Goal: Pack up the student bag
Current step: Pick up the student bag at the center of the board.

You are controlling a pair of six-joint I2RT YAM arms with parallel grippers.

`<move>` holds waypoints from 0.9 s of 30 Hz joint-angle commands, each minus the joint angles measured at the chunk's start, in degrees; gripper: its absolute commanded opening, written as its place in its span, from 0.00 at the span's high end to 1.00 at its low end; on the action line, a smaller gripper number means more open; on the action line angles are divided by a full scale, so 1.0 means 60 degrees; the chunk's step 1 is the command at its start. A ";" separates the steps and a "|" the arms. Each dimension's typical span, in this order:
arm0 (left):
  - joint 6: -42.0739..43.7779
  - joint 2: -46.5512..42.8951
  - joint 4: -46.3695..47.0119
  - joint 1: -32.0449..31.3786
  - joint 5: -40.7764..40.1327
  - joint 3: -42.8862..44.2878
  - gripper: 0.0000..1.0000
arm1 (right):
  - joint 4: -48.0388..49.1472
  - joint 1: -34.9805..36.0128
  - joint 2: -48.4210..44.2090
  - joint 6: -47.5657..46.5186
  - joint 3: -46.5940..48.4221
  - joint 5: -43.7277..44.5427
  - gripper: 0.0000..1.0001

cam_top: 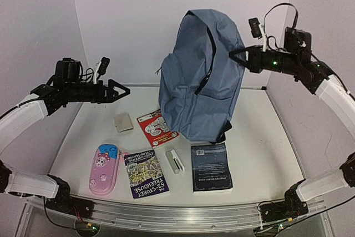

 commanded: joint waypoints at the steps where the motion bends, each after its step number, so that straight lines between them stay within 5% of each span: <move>1: -0.1078 -0.0149 0.1896 -0.1496 -0.0349 0.0265 0.00 | 0.1686 -0.0020 -0.0334 0.0447 -0.0766 -0.0700 1.00; 6: -0.1255 0.0251 0.2861 -0.3353 -0.1673 0.0131 0.02 | 0.1977 -0.0017 -0.0697 0.0553 -0.1982 -0.0685 1.00; 14: -0.0591 0.2420 0.2619 -0.5620 -0.2722 0.1328 0.30 | 0.2034 -0.0016 -0.1254 0.0628 -0.2996 -0.0664 1.00; 19: -0.0723 0.3213 0.2786 -0.5780 -0.2467 0.1772 0.49 | 0.2028 -0.0018 -0.1346 0.0633 -0.3129 -0.0729 1.00; 27: -0.0833 0.3603 0.3251 -0.6113 -0.2200 0.2113 0.59 | 0.2039 -0.0015 -0.1252 0.0600 -0.3245 -0.0749 1.00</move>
